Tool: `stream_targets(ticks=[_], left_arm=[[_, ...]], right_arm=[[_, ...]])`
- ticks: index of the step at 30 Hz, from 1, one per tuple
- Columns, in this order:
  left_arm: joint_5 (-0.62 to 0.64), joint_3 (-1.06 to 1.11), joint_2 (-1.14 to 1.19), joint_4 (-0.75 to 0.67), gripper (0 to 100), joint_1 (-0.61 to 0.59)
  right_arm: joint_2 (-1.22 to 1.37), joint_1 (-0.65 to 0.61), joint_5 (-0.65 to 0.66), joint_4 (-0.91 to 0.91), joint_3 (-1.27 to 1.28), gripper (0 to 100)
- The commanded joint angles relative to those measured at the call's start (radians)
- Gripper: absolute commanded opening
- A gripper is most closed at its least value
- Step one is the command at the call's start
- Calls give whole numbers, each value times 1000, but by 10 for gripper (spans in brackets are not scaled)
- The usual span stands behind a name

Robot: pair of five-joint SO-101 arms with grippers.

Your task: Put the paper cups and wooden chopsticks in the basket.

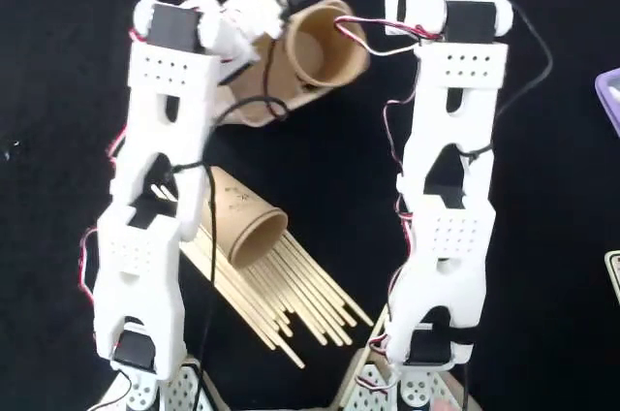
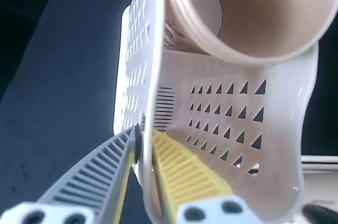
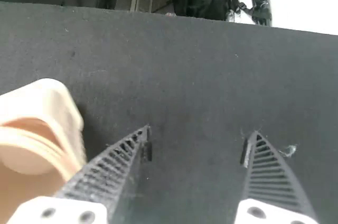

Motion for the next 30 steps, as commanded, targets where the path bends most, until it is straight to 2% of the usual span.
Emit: stream_targets(ticks=[1,8,15,19,23,30], left_arm=[[12,-105,-46,8,28,64],[15,-38,-41,-18,28,30],[15,4,-41,-28,28,21],[15,4,-41,-28,28,19],[15,4,-41,-28,28,19],[15,4,-41,-28,28,15]], right_arm=[[-36,-18,18,60,-62,287],[-35,-78,107,66,-47,288],[-35,-77,109,-112,133,289],[-38,-100,109,-146,208,290],[-50,-103,103,-118,162,290],[-79,-127,101,104,-61,290]])
